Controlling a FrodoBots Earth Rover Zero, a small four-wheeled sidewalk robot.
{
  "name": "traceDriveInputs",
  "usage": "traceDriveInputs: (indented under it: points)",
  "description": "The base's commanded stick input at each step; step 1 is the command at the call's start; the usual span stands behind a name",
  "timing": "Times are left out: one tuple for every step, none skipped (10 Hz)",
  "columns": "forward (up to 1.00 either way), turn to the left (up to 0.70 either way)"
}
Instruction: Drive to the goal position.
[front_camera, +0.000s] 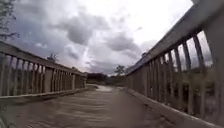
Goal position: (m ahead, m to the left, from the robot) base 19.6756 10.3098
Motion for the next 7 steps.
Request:
traceDriveInputs:
  points:
    - [0.85,0.00]
    - [0.85,0.00]
    - [0.85,0.00]
    - [0.85,0.00]
    - [0.85,0.00]
    - [0.85,0.00]
    - [0.85,0.15]
